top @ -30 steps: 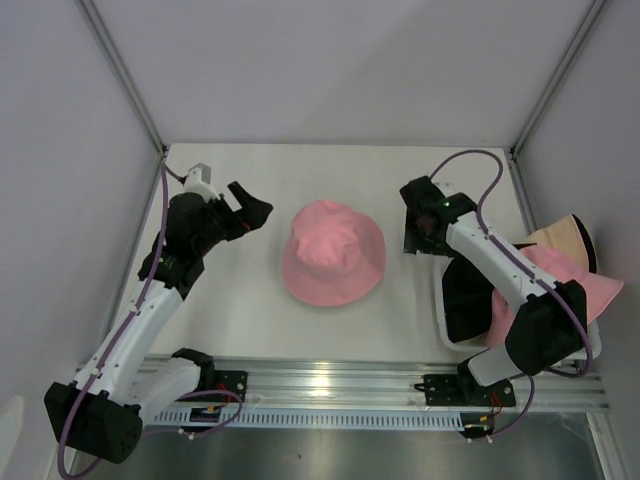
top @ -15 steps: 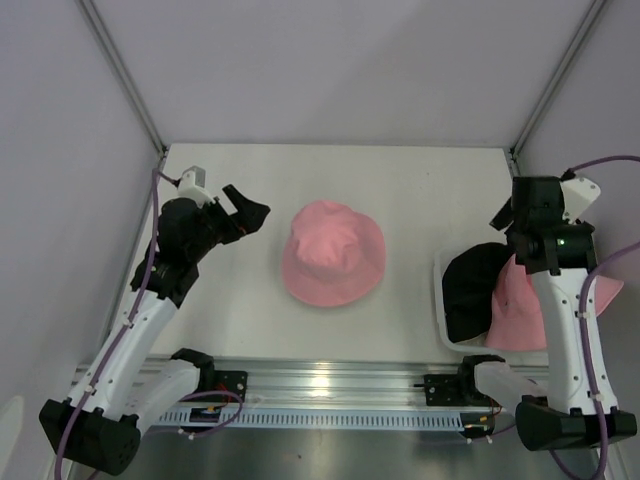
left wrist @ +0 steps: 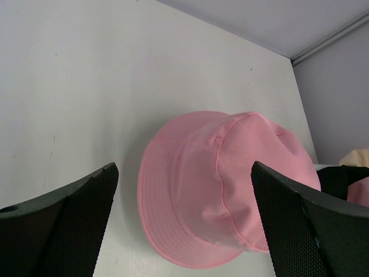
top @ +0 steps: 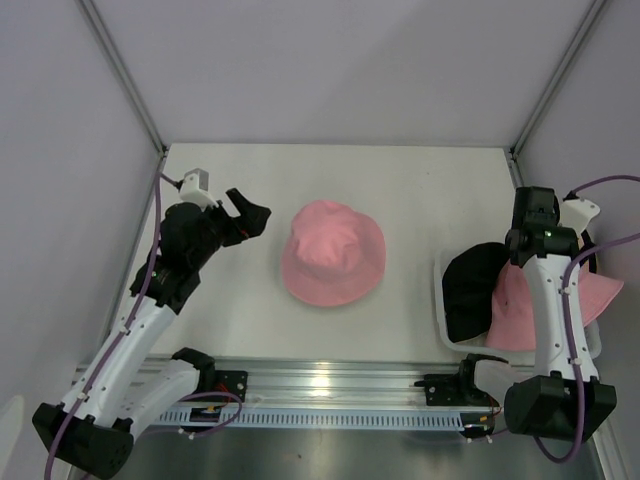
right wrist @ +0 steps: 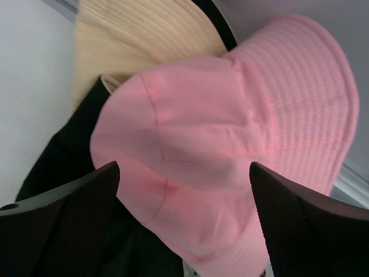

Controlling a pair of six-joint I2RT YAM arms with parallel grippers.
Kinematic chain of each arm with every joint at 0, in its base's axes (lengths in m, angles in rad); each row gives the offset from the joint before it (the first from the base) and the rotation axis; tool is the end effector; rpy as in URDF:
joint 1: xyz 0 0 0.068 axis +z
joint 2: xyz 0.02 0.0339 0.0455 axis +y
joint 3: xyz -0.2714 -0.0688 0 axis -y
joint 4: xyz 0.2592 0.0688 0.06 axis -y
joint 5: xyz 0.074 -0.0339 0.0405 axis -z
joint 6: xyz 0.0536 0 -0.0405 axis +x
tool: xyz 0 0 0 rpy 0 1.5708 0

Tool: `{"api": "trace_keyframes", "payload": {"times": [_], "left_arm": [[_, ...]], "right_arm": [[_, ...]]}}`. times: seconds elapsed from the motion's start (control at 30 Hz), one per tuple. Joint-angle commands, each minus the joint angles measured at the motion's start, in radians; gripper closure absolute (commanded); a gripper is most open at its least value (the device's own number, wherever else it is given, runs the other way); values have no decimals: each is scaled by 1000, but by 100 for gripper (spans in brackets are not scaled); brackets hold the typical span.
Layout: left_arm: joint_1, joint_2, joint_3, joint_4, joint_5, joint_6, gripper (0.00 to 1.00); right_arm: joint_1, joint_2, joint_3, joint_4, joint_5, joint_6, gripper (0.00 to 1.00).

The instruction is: Stack the hats

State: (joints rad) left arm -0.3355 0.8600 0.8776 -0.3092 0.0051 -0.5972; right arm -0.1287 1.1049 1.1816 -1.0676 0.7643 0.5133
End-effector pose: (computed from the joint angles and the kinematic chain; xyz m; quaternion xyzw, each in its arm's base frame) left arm 0.2107 -0.0738 0.3470 -0.1032 0.7957 -0.2702 0.5322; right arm 0.2071 -0.0642 0.3414 0.3817 0.8101 -0.3001 0.3287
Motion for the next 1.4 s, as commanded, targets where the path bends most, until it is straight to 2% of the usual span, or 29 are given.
{"api": "trace_keyframes", "payload": {"times": [0.0,0.13,0.33,0.37,0.4,0.47,0.5,0.63,0.73,0.77,0.87,0.9,0.97,1.0,1.03,1.13,1.17,1.27,1.37], "left_arm": [[-5,-27,21,4,-30,28,0],[-7,-39,6,16,-25,27,1],[-7,-47,11,-4,-57,30,1],[-5,-42,14,-7,-57,30,0],[-7,-42,15,-8,-57,31,1],[-7,-41,20,-8,-60,31,1],[-7,-41,20,-10,-60,31,0],[-7,-38,21,-11,-63,31,0],[-7,-33,23,-5,-53,34,1],[-5,-32,27,1,-51,33,1],[-5,-24,32,9,-36,33,1],[-4,-19,34,16,-27,31,1],[-2,-6,38,18,-17,31,0],[0,-3,43,18,-13,31,0],[1,2,44,18,-13,31,0],[4,1,35,25,-17,37,1],[7,-3,31,31,-23,39,1],[12,0,26,42,-36,37,1],[12,4,40,16,-65,39,0]], "right_arm": [[-6,9,-17,217,-17,-94,4],[-28,114,-30,242,24,-102,8],[-34,187,-69,249,38,-93,29],[-34,191,-68,235,43,-88,36],[-34,187,-62,227,47,-90,57],[-34,162,-47,209,58,-82,80],[-34,150,-34,190,58,-85,99],[-34,67,85,156,-6,-122,100],[-9,-6,192,147,-184,-147,100],[9,-19,275,149,-209,-148,100],[112,-20,445,158,-301,-157,100],[188,-16,478,184,-313,-154,100],[248,-20,507,247,-400,-150,100],[270,-26,504,340,-452,-142,100],[293,-33,492,392,-593,-113,100],[334,-25,406,613,-832,-12,100],[357,-7,385,721,-873,48,100],[497,57,377,835,-898,65,100],[586,120,441,865,-918,64,100]]}}
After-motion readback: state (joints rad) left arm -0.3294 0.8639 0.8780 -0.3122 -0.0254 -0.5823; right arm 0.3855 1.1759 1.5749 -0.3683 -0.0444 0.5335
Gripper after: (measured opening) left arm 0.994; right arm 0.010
